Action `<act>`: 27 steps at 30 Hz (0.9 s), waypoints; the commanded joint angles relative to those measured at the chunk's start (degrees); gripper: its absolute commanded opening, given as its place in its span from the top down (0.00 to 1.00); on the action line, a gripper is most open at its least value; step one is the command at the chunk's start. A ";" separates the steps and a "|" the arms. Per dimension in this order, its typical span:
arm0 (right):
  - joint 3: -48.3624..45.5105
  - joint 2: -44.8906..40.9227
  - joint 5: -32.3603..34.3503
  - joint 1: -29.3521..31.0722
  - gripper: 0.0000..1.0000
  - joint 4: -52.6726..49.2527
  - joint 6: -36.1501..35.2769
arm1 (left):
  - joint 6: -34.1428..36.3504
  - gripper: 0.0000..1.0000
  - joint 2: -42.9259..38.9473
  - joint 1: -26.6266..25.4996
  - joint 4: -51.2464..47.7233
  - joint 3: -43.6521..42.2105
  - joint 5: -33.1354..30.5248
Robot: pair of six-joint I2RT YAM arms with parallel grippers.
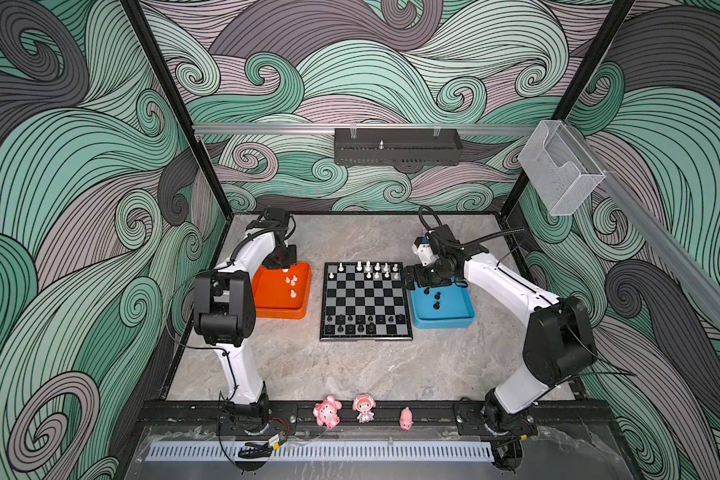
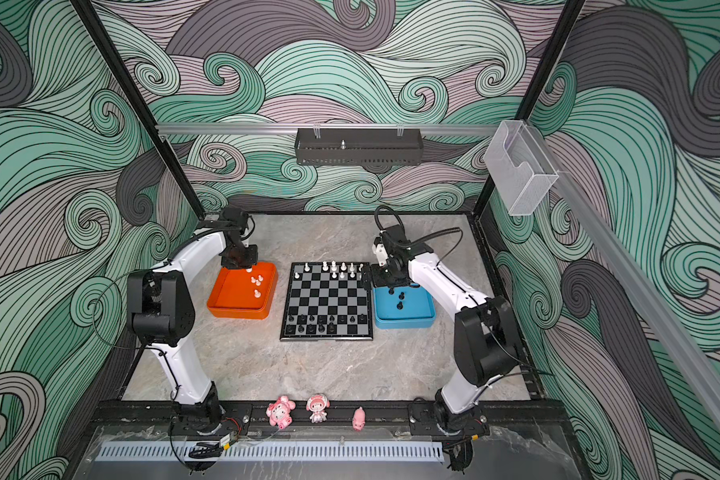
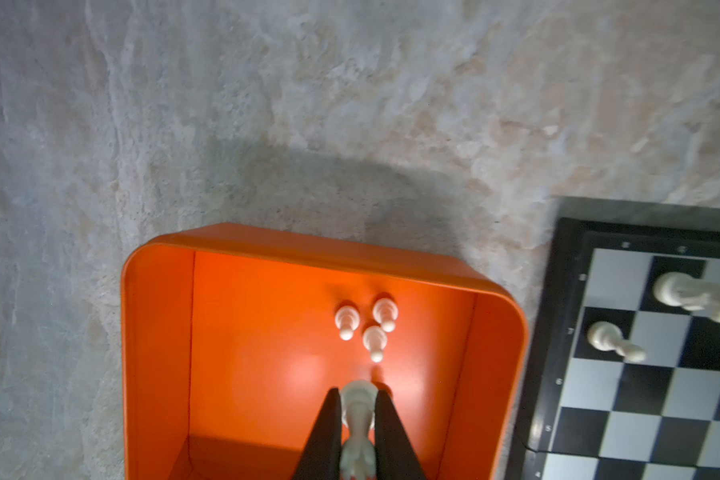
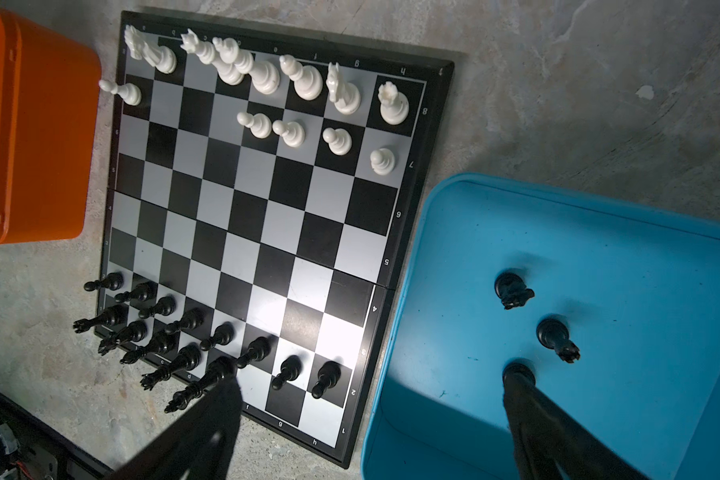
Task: Set up the chess pieces on the board
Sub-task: 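Lift the white pawn and carry it with the left gripper over the board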
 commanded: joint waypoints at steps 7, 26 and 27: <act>-0.59 -2.11 -0.27 -0.49 0.02 -0.51 -0.53 | 0.40 0.84 3.09 -7.58 -3.81 9.11 1.68; -2.24 -2.04 -1.27 -2.45 0.02 0.56 -0.80 | 0.05 0.83 14.55 -14.77 -3.86 18.11 2.82; -2.33 -2.04 -1.41 -2.54 0.02 0.63 -0.80 | 0.05 0.83 14.82 -14.79 -3.68 18.09 2.72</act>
